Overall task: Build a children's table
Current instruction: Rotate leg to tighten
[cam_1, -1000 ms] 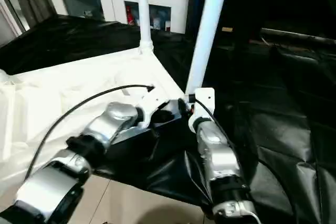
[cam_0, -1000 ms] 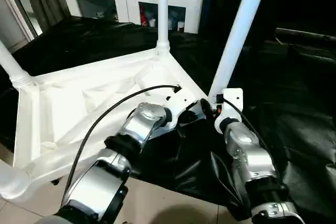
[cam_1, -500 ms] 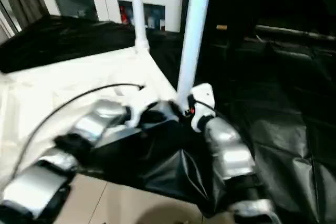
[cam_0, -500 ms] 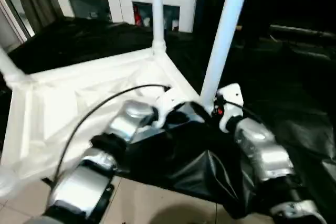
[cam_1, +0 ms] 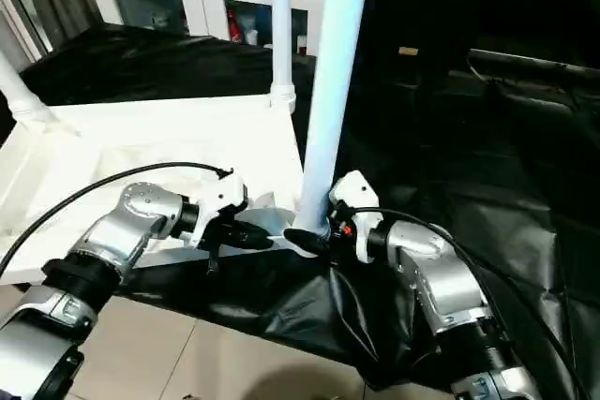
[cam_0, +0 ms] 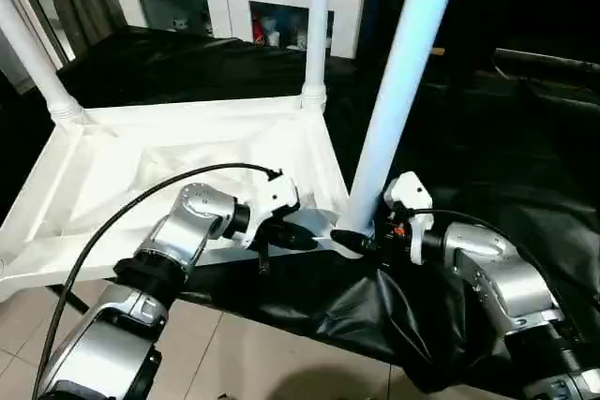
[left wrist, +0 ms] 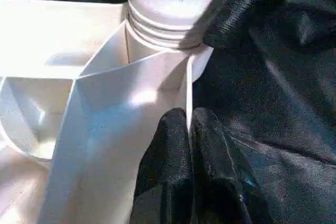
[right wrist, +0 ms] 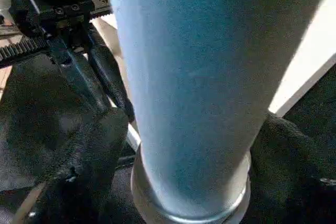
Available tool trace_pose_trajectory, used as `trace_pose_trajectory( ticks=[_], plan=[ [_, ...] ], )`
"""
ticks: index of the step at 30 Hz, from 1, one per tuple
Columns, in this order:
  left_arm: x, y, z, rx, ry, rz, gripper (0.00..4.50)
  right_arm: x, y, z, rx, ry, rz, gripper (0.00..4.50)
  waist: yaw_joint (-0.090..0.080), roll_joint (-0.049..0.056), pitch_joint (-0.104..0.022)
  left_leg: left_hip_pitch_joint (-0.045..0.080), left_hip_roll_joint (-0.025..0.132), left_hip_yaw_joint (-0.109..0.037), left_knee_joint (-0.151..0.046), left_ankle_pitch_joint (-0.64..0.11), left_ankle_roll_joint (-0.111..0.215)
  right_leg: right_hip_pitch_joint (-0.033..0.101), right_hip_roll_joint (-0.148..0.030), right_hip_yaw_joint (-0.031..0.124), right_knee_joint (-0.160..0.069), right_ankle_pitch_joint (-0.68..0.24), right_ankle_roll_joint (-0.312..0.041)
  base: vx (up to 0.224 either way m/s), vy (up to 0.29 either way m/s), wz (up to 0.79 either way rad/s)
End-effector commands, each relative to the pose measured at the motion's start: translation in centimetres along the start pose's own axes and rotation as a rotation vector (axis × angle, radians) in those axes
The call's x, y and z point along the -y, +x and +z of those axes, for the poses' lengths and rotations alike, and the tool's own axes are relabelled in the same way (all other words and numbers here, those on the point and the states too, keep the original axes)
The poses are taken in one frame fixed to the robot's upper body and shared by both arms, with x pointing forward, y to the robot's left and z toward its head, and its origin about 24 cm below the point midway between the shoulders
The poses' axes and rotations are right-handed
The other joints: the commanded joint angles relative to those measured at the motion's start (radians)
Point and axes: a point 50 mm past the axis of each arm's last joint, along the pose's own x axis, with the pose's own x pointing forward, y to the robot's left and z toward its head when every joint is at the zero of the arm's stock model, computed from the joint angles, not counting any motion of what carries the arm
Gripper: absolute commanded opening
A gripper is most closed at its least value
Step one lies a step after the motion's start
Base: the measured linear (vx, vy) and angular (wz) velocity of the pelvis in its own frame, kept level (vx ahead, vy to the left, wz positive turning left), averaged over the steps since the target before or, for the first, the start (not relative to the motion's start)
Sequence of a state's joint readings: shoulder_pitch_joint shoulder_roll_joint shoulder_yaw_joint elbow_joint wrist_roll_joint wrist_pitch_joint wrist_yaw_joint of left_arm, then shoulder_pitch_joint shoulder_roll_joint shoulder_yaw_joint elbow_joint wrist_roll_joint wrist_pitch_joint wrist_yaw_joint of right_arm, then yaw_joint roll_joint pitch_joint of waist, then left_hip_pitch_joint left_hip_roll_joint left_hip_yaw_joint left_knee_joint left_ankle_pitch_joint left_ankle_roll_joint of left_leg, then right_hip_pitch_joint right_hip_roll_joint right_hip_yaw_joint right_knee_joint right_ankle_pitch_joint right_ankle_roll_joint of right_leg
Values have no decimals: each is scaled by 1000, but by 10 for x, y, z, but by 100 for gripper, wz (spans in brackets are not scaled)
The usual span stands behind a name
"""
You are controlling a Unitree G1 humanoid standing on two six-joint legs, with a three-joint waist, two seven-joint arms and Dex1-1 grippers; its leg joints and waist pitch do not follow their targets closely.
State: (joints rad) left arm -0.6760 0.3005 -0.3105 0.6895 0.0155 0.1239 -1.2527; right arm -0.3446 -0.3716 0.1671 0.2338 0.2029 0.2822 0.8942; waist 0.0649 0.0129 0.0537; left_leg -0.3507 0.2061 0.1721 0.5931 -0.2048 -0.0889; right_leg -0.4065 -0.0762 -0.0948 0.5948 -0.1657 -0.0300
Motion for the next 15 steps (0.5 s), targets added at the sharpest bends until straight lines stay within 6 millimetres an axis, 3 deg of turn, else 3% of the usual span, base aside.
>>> trace_pose_trajectory(
  ticks=[1,7,15],
  plan=[
    [0,-3,10,39,32,-10,0,-3,-1,0,-19,-13,34,319,4,-10,-70,-5,22,-1,-63,-96,79,68,-69,54,-65,-205,-198,0,0,0],
    [0,-4,11,41,31,-6,0,-2,-2,-3,-42,-21,33,272,4,-9,-69,-4,22,-1,-63,-102,80,67,-69,54,-66,-209,-200,0,0,0],
    [0,-3,11,39,26,-2,0,-4,0,-8,-50,-14,37,264,4,-7,-71,-5,22,-1,-62,-98,81,67,-68,53,-65,-202,-201,0,0,0]
  ],
)
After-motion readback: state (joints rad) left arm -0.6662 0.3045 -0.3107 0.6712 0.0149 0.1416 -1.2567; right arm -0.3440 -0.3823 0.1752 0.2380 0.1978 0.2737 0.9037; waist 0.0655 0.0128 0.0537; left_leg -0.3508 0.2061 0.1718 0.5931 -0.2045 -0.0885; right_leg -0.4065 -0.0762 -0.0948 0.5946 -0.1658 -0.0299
